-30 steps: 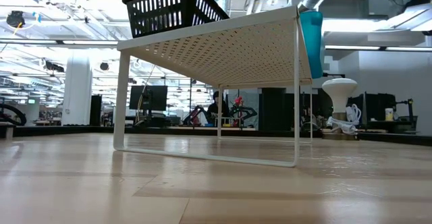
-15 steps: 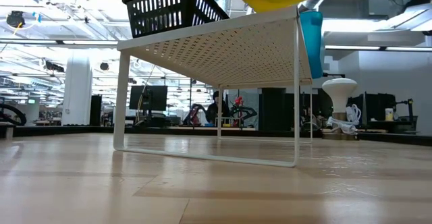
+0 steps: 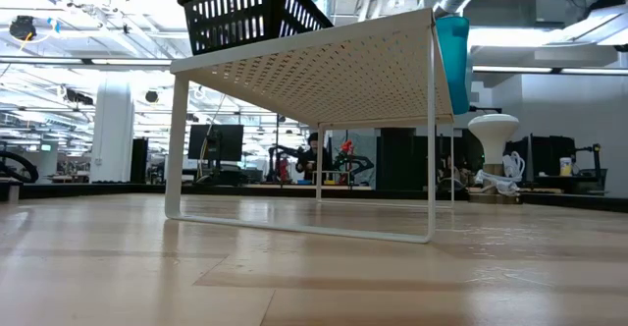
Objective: Pick & Place Office Desk Supplies
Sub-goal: Put the yellow bin on the shelf
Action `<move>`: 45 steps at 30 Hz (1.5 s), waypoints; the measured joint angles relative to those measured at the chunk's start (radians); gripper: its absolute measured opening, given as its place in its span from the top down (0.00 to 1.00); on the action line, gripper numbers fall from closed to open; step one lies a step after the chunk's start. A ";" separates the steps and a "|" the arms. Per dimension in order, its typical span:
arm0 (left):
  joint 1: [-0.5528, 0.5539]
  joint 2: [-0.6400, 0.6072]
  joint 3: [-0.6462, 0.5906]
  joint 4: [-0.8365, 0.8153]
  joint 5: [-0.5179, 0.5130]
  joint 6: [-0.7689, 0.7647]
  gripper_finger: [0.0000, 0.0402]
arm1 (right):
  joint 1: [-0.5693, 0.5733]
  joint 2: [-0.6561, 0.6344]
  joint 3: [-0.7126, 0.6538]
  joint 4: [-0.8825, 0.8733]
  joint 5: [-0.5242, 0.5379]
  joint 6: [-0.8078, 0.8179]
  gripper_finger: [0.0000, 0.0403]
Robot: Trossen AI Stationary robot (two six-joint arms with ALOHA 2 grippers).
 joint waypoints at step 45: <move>0.090 0.000 0.000 -0.050 -0.071 0.106 0.81 | 0.065 -0.167 -0.364 0.188 0.056 -0.085 1.00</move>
